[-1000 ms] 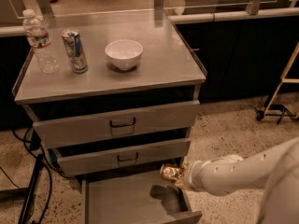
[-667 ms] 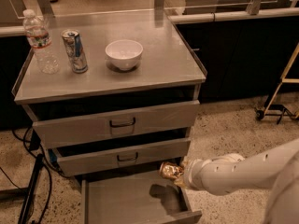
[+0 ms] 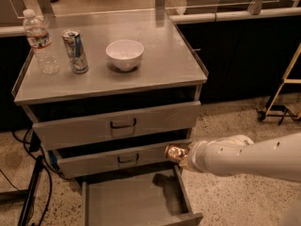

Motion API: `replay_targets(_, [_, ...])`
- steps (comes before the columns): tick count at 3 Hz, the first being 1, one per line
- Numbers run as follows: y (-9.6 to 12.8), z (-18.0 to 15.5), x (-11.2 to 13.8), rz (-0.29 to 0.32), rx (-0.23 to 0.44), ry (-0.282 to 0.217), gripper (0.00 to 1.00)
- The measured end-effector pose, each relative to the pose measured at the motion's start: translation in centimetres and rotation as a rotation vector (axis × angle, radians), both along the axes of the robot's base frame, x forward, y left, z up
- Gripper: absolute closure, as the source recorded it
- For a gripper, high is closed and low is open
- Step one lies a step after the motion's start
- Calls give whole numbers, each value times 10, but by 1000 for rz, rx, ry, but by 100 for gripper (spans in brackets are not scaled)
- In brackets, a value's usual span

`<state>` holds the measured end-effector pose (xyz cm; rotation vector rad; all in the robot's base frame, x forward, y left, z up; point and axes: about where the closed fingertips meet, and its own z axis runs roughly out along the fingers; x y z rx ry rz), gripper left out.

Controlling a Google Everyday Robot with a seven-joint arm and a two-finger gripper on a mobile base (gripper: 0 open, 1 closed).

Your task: Pick orange can from bottom drawer and place on counter

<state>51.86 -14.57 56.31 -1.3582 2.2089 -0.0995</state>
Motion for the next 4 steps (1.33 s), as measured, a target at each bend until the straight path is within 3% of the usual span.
replay_targets(1, [-16,30,15,-48,-17,-29,100])
replay_targets(3, [-24,53,24,-63,-18,-63,100])
replay_targets(4, [-32,97,38,-55,-28,-128,100])
